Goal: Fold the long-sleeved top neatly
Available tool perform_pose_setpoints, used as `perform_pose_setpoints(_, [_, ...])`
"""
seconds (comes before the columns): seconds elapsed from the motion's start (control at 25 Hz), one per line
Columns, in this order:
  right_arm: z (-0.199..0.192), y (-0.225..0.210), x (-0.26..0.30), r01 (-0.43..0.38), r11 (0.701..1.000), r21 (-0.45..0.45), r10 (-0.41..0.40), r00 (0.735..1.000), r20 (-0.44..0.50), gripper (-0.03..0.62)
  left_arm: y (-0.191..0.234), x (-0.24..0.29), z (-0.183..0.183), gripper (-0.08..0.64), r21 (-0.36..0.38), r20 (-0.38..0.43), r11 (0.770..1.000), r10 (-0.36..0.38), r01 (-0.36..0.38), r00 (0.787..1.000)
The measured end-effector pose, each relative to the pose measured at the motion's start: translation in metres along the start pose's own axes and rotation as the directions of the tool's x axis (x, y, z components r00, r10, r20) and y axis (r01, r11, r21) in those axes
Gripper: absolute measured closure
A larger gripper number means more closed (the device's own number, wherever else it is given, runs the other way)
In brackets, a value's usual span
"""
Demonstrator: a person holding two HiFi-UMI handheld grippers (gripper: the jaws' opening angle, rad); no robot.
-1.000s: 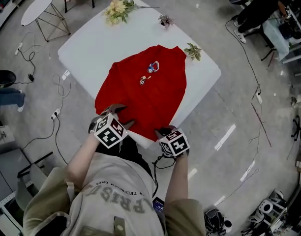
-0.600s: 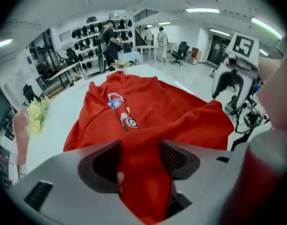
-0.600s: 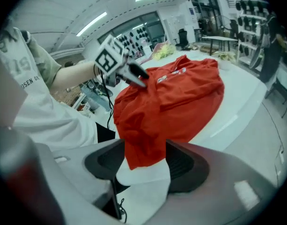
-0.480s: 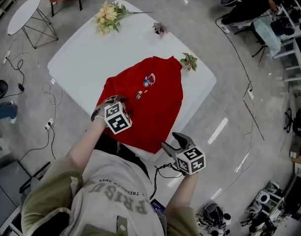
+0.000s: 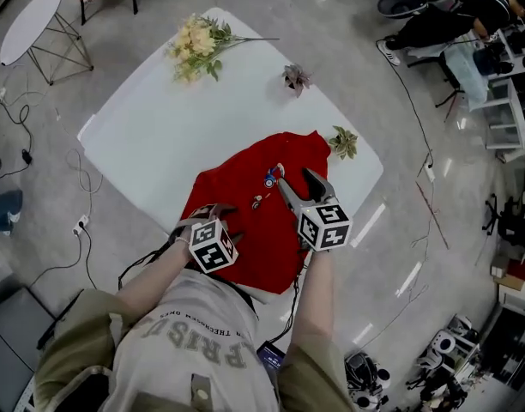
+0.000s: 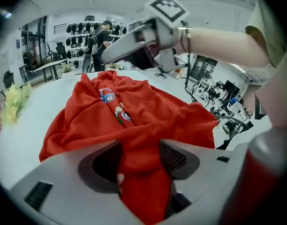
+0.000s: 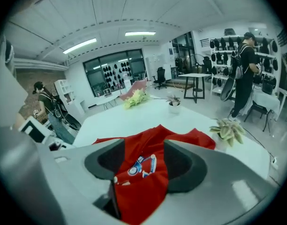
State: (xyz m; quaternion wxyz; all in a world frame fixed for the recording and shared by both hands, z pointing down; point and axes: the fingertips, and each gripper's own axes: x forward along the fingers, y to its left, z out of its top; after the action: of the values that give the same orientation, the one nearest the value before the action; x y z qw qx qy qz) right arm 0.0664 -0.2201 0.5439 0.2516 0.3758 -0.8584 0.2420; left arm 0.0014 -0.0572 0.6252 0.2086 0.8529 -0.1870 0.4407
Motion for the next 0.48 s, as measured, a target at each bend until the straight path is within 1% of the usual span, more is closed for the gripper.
perform_pose_setpoints(0.08, [0.001,-0.002,0.033,-0.008,1.000,0.026,0.009,1.000,-0.030,0.332,0.000,-0.002,0.000,0.304,0.001,0.014,1.000,-0.019,0.019,1.000])
perform_pose_setpoints(0.2, [0.002,-0.005,0.068,-0.039,0.995,0.088,0.044,0.997,-0.056,0.333,-0.002,-0.004,0.000,0.305,0.012,0.022,0.999,-0.049,0.049,0.999])
perform_pose_setpoints(0.24, [0.002,-0.006,0.076,-0.048,0.995,0.093,0.055,0.996,-0.069,0.335,-0.001,-0.004,0.000,0.304,0.016,0.024,0.998,-0.058,0.057,0.998])
perform_pose_setpoints(0.32, [0.002,-0.008,0.087,-0.067,0.995,0.077,0.074,0.993,-0.096,0.364,-0.001,-0.004,0.000,0.304,0.014,0.030,0.997,-0.074,0.074,0.997])
perform_pose_setpoints(0.4, [0.009,-0.006,0.088,-0.095,0.994,0.051,0.100,0.989,-0.106,0.497,-0.001,-0.006,0.000,0.304,0.012,0.036,0.996,-0.085,0.085,0.996])
perform_pose_setpoints(0.44, [0.014,-0.005,0.087,-0.112,0.993,0.038,0.116,0.988,-0.104,0.535,-0.002,-0.007,0.000,0.304,0.015,0.038,0.996,-0.089,0.088,0.995])
perform_pose_setpoints(0.48, [0.020,-0.004,0.085,-0.128,0.991,0.023,0.130,0.986,-0.102,0.537,-0.001,-0.008,-0.001,0.304,0.019,0.040,0.996,-0.092,0.091,0.995])
